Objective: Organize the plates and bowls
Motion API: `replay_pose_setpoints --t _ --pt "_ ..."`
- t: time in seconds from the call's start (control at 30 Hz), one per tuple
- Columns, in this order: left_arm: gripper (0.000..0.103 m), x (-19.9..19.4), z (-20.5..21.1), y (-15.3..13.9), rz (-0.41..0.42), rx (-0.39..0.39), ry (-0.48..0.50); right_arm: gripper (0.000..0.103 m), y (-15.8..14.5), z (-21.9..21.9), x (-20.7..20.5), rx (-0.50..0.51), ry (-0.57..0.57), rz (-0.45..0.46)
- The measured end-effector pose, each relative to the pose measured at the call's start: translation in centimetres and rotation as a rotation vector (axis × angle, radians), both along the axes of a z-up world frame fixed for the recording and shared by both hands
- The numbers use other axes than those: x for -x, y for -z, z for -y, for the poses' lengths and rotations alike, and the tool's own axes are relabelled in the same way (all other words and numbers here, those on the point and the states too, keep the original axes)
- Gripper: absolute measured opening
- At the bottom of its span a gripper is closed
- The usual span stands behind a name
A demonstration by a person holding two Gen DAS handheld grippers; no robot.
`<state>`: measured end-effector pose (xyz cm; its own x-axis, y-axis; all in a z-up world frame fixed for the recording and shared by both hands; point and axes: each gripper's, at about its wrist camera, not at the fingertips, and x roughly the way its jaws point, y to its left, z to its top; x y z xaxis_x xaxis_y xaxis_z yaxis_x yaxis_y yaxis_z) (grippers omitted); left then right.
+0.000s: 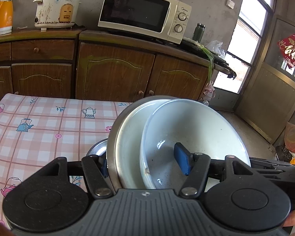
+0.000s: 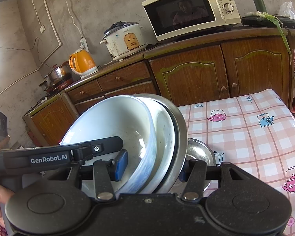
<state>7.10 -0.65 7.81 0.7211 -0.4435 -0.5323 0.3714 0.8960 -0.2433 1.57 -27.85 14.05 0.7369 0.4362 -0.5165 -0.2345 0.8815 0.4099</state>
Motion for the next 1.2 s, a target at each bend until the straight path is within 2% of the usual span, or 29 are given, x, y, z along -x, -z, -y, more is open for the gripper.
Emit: replay_pose_setpoints --t 1.2 --pt "0.063 -2.5 -0.6 1.9 -0.043 -0.010 -0.013 0.061 2.2 -1.0 -2.4 -0.008 -0.016 -0.047"
